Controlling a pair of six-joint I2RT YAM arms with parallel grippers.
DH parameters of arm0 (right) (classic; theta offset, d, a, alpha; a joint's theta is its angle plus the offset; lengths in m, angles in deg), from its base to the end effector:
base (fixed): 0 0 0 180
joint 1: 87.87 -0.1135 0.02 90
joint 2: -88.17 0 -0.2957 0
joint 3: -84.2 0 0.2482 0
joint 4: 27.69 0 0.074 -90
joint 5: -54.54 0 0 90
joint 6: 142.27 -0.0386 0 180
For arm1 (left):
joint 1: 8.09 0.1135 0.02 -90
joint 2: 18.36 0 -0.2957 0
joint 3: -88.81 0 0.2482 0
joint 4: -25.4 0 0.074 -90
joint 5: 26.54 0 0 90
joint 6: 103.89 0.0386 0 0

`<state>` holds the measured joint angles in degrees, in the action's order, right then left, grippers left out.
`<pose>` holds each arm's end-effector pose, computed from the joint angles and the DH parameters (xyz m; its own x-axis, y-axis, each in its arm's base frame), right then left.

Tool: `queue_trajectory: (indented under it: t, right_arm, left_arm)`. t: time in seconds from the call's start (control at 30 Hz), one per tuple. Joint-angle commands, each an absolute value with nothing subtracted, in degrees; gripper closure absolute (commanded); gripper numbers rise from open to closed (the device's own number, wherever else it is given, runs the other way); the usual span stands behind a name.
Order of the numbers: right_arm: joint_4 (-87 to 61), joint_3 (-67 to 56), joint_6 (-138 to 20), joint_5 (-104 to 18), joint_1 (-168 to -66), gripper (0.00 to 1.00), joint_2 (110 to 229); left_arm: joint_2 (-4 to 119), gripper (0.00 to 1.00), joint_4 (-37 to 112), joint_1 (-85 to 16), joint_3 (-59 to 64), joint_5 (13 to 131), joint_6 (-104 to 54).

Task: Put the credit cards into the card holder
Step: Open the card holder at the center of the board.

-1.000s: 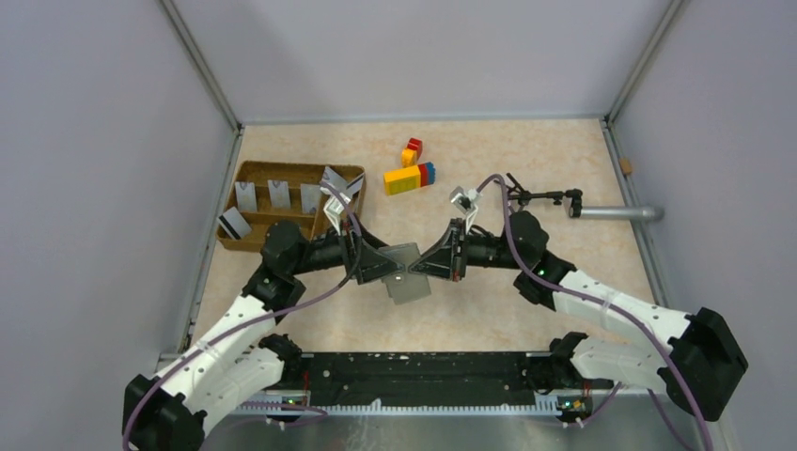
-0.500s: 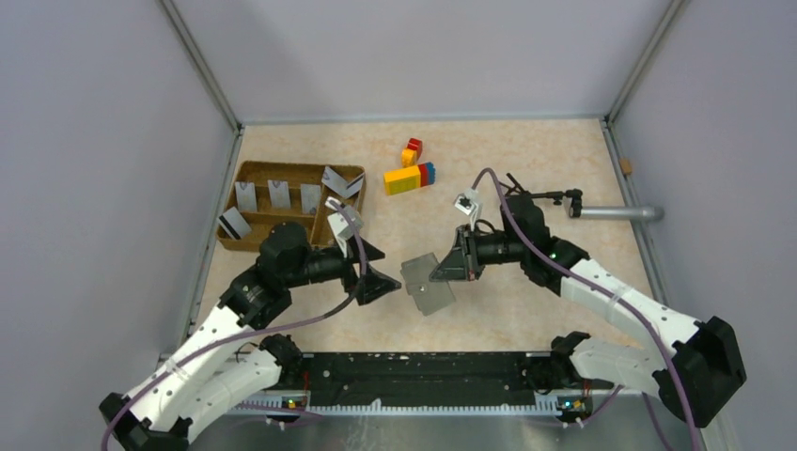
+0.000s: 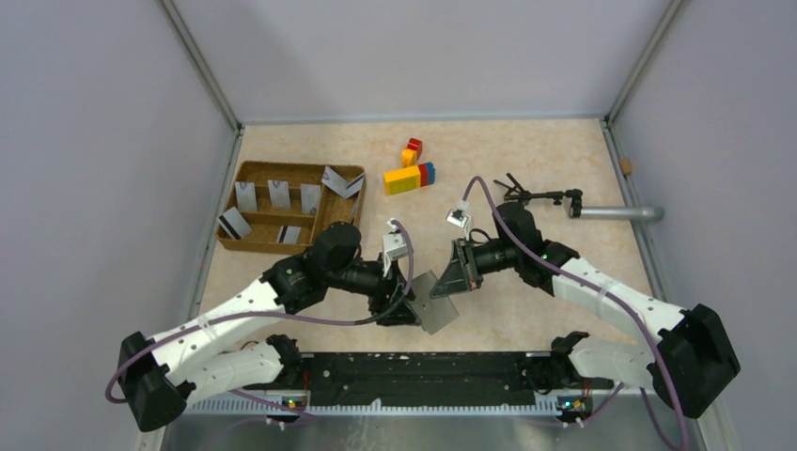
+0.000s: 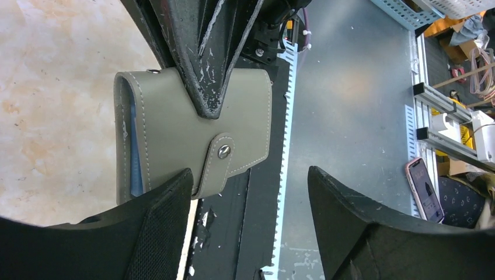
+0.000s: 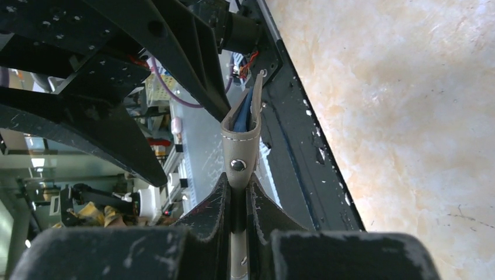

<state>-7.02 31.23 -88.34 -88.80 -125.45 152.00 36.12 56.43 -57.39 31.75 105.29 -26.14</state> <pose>0.1523 0.1563 0.2814 -0.8684 -0.2247 -0.4420 -0.4883 0.2332 0.8409 0.1021 -0.1582 0.3164 -0.5046 0.3442 -0.7918 0.8598 0.1170 -0.4970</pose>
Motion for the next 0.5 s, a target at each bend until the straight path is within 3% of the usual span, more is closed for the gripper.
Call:
queue_trajectory:
  t: [0.0,0.47]
  right_arm:
    - [-12.56,30.99,-90.07,-95.08,-125.57,1.0,151.73]
    - [-18.05,31.48,-92.51,-97.55,-125.73,1.0,152.24]
  left_arm:
    - [36.18,0.27,55.15,-57.96,29.73,105.87,-25.29]
    - [39.72,0.38,54.03,-61.32,30.07,108.87,-26.38]
